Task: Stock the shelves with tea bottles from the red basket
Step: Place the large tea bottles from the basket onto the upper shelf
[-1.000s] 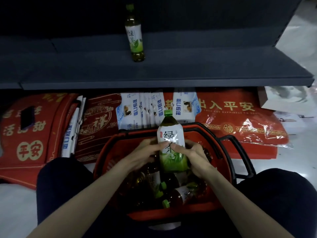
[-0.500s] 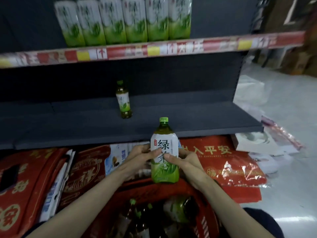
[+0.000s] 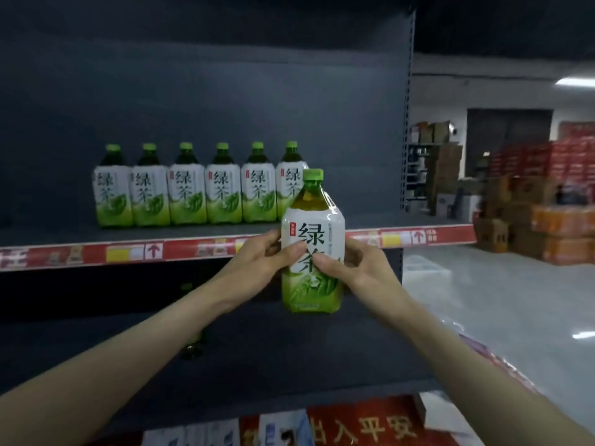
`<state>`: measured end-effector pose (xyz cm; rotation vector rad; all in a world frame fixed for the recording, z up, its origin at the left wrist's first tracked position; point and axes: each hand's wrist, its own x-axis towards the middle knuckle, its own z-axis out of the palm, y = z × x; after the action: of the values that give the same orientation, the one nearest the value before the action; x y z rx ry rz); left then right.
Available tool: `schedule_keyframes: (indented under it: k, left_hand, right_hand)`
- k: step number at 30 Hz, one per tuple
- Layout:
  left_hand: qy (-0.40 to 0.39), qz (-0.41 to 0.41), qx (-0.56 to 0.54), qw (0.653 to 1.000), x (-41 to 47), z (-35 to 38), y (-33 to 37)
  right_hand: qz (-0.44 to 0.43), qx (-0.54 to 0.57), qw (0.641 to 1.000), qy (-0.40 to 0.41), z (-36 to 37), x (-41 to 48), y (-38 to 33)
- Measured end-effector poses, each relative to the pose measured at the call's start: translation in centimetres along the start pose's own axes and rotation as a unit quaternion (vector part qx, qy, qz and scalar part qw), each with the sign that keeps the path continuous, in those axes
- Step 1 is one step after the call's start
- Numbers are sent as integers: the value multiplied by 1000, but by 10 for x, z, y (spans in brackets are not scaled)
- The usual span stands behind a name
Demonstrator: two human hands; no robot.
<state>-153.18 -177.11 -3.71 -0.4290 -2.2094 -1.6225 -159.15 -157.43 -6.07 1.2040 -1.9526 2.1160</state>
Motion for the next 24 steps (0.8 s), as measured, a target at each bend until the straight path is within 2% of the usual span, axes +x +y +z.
schedule_keyframes:
  k: [7, 15, 24]
  left_hand:
    - [15, 61, -5, 998, 78, 3, 25]
    - [42, 58, 19, 997, 146, 5, 19]
    - [44, 49, 4, 998, 187, 25, -7]
  right_hand:
    - [-57, -44, 997, 12, -33, 62, -32]
    - [-12, 8, 999, 34, -62, 128, -26]
    - [29, 8, 998, 63, -89, 160, -4]
